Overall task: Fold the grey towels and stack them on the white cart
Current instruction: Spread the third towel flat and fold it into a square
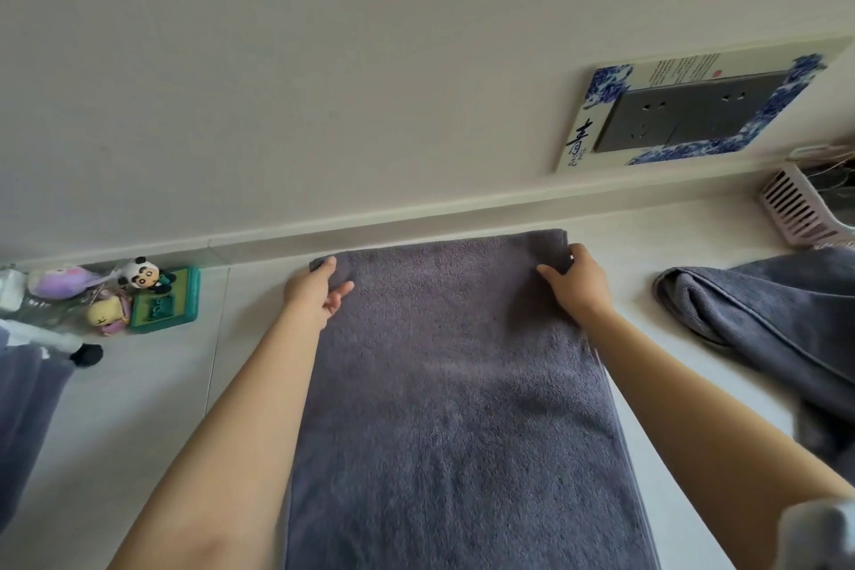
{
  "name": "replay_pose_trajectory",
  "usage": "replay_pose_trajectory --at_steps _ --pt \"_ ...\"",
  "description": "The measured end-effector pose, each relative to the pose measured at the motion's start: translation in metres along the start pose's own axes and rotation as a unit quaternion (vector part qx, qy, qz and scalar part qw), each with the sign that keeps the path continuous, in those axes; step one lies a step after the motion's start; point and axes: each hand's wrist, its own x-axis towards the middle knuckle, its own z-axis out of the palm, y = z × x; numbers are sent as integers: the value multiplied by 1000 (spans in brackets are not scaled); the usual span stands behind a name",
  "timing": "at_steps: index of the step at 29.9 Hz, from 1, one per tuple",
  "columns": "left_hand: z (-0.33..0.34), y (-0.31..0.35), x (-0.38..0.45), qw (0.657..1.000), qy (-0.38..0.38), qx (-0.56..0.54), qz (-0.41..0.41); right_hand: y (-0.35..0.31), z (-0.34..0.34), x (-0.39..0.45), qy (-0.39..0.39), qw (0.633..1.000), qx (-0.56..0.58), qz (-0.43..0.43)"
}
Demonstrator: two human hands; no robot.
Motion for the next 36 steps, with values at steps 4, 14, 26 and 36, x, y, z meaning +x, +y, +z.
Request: replay_pose_trajectory --at_steps 4,14,26,36 --pt "-6 12 14 993 -7 -118 19 -8 -1 26 23 995 95 3" --pt "2 -13 24 989 2 53 137 -1 11 38 85 996 39 -11" --pt "-2 -147 -68 623 -33 611 488 37 89 -112 -29 876 -270 -399" --pt "-25 -147 -88 664 27 620 417 55 46 -105 47 932 -284 -219"
